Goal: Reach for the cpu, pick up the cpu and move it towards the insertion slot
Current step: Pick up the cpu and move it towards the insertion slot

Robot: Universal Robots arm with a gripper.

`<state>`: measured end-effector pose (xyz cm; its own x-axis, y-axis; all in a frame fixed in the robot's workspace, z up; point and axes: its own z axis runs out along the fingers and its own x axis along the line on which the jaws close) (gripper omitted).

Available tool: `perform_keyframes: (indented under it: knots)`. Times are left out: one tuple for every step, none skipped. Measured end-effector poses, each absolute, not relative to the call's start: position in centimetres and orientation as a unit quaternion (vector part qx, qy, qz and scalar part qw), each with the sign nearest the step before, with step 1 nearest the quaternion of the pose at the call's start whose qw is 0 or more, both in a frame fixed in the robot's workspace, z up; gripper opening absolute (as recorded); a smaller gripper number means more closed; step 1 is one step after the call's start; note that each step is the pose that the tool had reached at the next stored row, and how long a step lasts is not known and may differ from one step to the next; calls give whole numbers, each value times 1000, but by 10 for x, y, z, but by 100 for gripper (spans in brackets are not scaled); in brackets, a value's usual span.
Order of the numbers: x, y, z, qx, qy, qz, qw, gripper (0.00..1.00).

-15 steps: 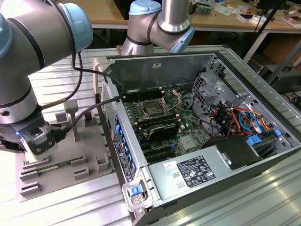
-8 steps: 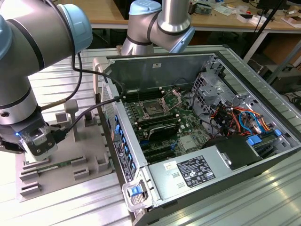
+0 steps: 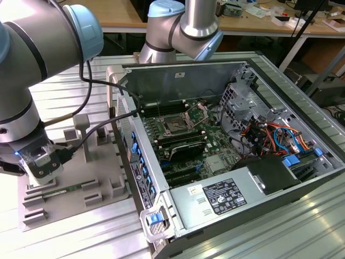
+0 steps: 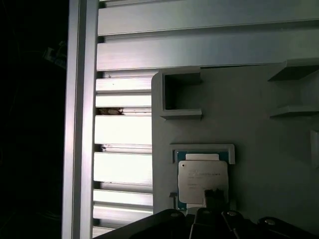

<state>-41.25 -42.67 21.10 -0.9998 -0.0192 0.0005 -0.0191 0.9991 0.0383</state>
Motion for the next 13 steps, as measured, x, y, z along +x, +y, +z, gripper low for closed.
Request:
perform_keyframes:
  knots:
    - [-413, -427, 211, 10, -1000, -19, 0, 11]
    - [-414, -426, 211, 10, -1000, -19, 0, 11]
    - [-414, -426, 210, 10, -1000, -19, 0, 11]
    - [-415, -426, 210, 10, -1000, -19, 0, 11]
    - [-415, -426, 210, 10, -1000, -19, 0, 11]
    - [-415, -426, 210, 10, -1000, -19, 0, 11]
    - [-416, -426, 209, 10, -1000, -19, 0, 11]
    - [-416, -426, 209, 10, -1000, -19, 0, 11]
    - [-416, -426, 209, 10, -1000, -19, 0, 11]
    - [-416, -425, 208, 10, -1000, -19, 0, 11]
    - [-416, -424, 207, 10, -1000, -19, 0, 11]
    - [-416, -423, 207, 13, -1000, -19, 0, 11]
    - [-416, -423, 207, 15, -1000, -19, 1, 11]
